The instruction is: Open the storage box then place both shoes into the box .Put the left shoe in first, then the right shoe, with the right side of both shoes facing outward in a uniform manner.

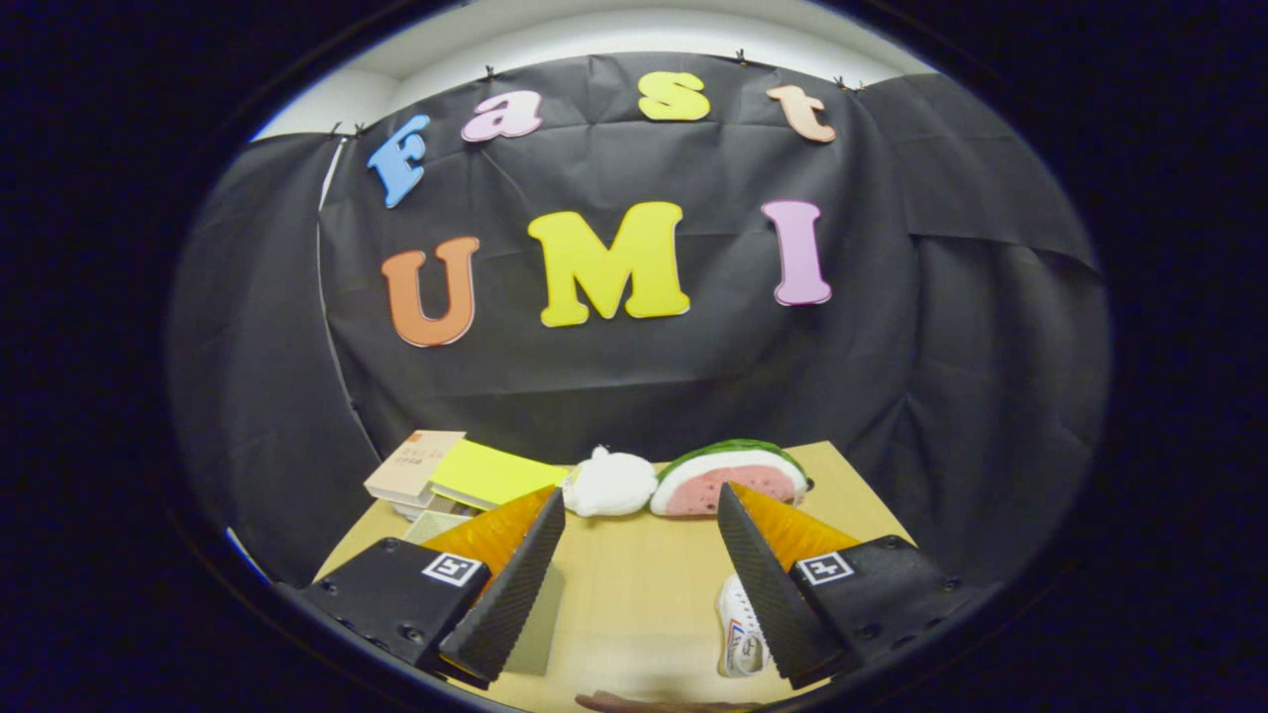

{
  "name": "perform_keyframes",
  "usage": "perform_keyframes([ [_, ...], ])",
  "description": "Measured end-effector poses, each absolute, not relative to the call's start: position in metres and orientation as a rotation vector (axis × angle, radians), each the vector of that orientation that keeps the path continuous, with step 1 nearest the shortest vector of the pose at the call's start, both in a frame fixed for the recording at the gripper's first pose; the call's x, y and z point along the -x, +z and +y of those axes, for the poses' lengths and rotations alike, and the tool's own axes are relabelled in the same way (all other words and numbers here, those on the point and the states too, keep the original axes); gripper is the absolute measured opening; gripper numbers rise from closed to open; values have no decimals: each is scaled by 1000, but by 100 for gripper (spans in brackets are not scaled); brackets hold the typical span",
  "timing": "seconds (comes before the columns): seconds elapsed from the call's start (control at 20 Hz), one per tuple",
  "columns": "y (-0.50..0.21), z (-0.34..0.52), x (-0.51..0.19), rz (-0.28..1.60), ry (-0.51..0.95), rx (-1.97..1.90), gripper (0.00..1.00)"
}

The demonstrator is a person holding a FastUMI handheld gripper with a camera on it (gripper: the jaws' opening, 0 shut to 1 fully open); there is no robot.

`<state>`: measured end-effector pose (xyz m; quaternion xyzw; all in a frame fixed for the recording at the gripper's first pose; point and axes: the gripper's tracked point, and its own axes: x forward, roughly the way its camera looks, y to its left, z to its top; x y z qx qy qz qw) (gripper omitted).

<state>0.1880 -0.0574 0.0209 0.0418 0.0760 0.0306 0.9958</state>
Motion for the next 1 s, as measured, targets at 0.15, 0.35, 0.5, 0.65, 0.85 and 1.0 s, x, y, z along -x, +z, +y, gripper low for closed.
perform_keyframes([
  [0.15, -5, -93, -209, 237, 19, -92, 100],
  [0.35, -69, -132, -234, 467, -21, -103, 100],
  [0.5, -130, -153, -244, 692, -25, -99, 100],
  [0.65, -166, -169, -247, 826, -19, -112, 100],
  [0.85, -214, -189, -252, 979, -17, -110, 100],
  [1.0, -244, -194, -243, 1107, 6, -130, 100],
])
